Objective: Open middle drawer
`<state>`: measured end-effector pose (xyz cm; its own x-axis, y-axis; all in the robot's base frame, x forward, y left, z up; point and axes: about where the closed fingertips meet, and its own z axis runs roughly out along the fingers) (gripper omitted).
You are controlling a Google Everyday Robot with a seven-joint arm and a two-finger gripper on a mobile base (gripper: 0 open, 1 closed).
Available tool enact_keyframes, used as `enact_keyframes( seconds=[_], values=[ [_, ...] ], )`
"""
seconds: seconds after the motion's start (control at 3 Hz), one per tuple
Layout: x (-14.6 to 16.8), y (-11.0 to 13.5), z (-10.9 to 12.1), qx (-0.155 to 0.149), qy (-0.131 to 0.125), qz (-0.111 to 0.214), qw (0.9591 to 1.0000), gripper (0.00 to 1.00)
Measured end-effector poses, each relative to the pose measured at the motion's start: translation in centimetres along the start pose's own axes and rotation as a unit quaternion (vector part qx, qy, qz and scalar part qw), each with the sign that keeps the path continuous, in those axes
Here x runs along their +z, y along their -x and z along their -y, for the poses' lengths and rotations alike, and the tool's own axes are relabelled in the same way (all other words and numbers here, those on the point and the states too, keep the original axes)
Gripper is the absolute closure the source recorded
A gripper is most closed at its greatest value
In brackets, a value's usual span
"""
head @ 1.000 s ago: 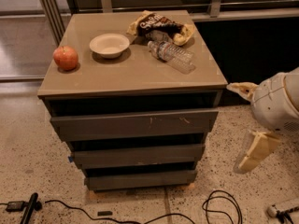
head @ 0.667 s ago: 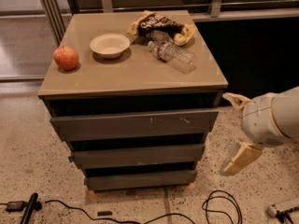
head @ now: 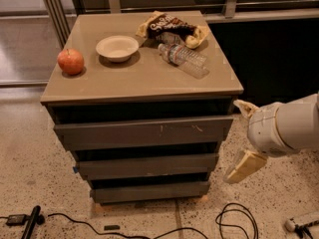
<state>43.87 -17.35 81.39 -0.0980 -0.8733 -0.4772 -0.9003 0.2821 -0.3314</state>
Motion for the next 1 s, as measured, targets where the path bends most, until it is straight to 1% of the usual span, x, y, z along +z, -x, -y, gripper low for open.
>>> enact_keyframes(
  seconds=[0.33,0.67,1.0],
  values=[
    [0.0,0.0,0.0,0.000,0.000,0.000,1.0000,0.00],
    [2.7,0.2,-1.1,0.012,0.016,0.010,0.9998,0.00],
    [6.5,-0.7,-2.6,0.031,0.036,0.021,0.9987,0.00]
  ],
)
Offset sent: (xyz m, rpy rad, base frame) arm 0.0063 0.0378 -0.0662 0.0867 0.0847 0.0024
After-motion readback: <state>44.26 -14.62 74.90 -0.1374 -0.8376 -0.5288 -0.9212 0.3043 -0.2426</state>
